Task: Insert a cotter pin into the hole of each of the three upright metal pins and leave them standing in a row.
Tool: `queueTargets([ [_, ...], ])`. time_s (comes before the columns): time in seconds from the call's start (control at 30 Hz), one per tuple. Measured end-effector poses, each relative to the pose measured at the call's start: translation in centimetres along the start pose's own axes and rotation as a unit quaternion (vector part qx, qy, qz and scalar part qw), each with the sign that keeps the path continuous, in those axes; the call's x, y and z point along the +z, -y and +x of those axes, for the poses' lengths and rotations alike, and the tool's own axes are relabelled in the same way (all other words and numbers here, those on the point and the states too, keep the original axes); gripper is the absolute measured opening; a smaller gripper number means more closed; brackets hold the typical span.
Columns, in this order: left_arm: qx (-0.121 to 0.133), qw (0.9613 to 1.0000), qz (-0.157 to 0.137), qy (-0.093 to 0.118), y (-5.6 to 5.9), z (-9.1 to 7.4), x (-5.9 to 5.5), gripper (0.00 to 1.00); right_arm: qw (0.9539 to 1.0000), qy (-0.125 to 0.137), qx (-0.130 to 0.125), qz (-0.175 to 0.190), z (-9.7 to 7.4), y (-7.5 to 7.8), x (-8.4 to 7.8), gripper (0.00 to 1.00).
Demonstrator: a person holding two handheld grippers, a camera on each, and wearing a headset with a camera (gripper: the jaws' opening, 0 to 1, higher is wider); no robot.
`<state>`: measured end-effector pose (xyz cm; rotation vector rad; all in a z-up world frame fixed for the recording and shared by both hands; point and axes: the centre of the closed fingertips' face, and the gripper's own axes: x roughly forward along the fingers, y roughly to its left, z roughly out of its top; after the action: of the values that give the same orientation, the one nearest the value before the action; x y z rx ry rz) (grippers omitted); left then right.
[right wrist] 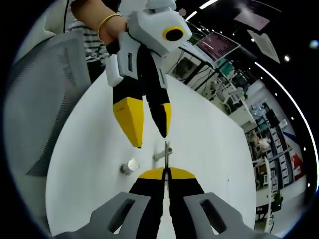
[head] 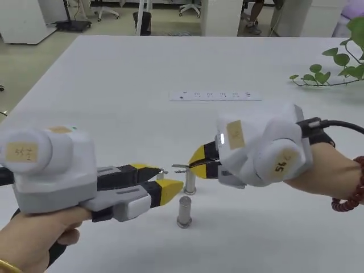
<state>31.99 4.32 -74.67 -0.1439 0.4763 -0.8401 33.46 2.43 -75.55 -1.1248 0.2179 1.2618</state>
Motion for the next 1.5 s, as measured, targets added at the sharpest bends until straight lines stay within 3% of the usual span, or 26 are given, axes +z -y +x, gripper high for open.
queueTargets([
  [0.43, -0.021, 0.9995, -0.020, -0.013, 0.9, 0.4, -0.5, 0.15, 0.9971, -0.005, 0.015, -0.075, -0.2, -1.5, 0.8, 0.02],
  [1.03, -0.032, 0.9978, -0.049, -0.031, 1.4, 0.6, -1.3, 0.01, 0.9932, -0.005, 0.023, -0.114, -0.3, -2.2, 1.4, 0.02],
  [1.27, -0.034, 0.9956, -0.080, -0.034, 1.4, 0.5, -1.4, 0.01, 0.9922, -0.004, 0.026, -0.122, -0.4, -2.3, 1.4, 0.02],
  [1.5, -0.030, 0.9948, -0.090, -0.037, 1.4, 0.5, -1.6, 0.00, 0.9925, -0.005, 0.029, -0.119, -0.3, -2.5, 1.4, 0.03],
])
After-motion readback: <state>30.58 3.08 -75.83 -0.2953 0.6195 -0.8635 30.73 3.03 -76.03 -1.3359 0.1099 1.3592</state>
